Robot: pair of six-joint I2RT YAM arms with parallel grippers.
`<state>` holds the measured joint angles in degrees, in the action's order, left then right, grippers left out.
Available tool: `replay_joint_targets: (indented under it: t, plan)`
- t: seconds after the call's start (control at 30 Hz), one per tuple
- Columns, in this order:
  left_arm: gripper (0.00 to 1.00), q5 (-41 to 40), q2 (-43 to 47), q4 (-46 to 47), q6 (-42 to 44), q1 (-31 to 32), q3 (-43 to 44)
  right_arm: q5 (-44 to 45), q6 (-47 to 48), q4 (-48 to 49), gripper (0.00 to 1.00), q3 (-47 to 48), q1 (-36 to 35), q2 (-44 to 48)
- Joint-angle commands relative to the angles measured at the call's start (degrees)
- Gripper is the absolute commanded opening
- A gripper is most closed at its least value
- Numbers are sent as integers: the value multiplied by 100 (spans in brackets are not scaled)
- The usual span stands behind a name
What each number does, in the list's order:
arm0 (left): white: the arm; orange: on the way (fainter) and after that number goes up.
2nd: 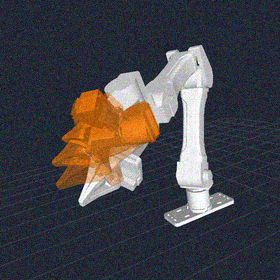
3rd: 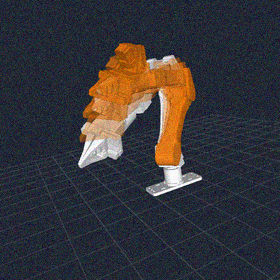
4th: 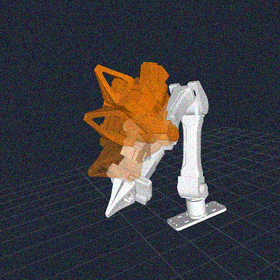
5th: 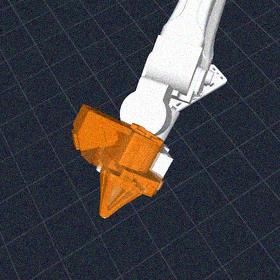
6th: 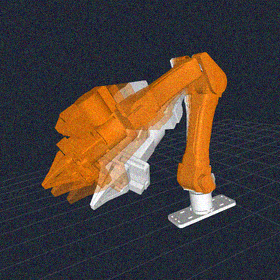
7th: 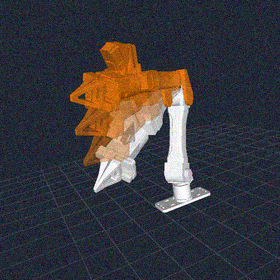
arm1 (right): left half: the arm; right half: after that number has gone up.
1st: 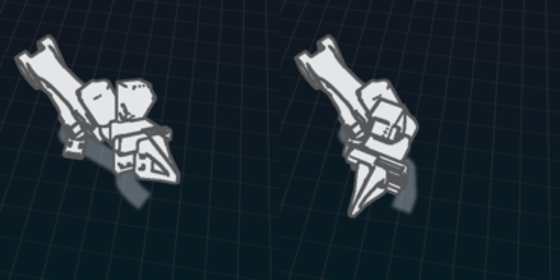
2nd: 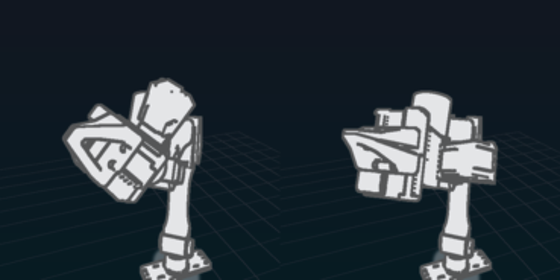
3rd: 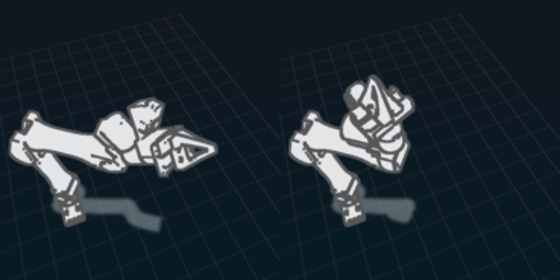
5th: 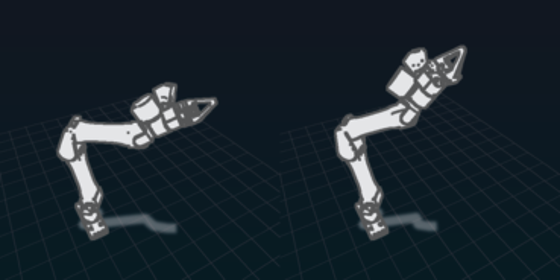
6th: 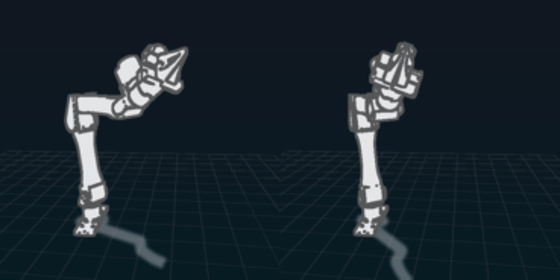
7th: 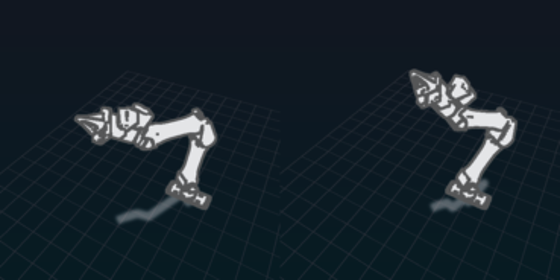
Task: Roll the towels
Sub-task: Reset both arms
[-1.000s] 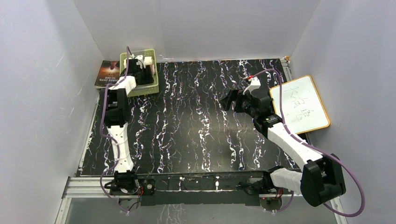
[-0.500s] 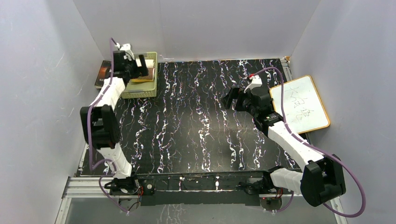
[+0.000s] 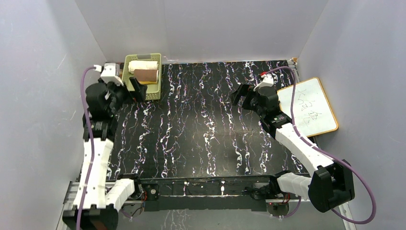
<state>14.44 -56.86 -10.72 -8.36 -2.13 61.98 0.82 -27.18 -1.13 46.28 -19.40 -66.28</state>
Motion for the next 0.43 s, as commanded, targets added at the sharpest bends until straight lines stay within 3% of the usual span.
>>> replay_joint_targets:
  t: [0.0,0.4]
  plan:
    - [98,55,493,104,95,-16,-492,401,-81,254,98,328,-57,198]
    - [98,0,568,489,77,-20,-790,741,415,487,98,150,-73,565]
